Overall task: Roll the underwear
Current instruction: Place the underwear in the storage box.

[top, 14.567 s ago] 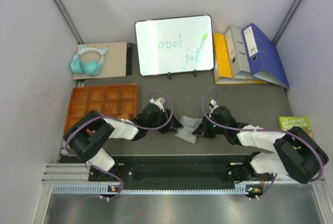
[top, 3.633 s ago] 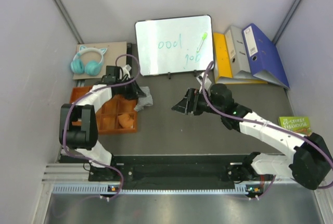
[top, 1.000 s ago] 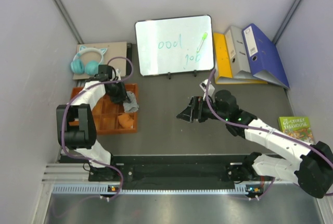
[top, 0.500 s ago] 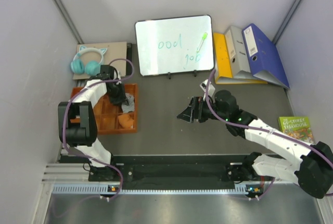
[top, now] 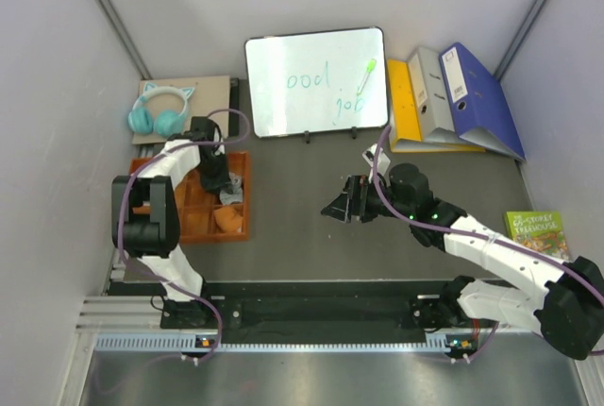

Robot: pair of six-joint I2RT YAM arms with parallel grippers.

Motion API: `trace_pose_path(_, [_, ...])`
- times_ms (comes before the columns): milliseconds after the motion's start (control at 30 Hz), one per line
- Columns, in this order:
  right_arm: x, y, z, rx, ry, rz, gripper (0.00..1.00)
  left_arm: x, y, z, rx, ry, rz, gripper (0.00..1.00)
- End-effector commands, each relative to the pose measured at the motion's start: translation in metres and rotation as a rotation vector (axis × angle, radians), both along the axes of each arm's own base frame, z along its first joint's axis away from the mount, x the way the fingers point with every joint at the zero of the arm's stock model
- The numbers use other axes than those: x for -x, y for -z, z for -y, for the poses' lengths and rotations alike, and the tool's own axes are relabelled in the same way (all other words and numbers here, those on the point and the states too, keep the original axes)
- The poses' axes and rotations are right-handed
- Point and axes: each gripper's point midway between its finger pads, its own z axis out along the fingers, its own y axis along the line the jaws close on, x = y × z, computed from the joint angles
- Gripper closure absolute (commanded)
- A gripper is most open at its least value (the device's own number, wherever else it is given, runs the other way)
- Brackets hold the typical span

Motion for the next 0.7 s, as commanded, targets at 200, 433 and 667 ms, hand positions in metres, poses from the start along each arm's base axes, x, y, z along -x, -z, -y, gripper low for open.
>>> trace_pose_path(200, [-0.005, -0.013, 0.002, -0.031, 0.017, 0.054, 0.14, 0.026, 0.066, -0.036, -0.296, 0.013, -0.213, 1.0])
trace_pose_path(433, [-0.006, -0.013, 0.01, -0.001, 0.044, 0.063, 0.14, 0.007, 0.029, -0.027, -0.247, -0.038, -0.097, 0.78])
trace_pose_path(667, [-0.007, -0.014, 0.011, 0.004, 0.053, 0.068, 0.14, -0.001, -0.001, -0.026, -0.24, -0.055, -0.048, 0.51])
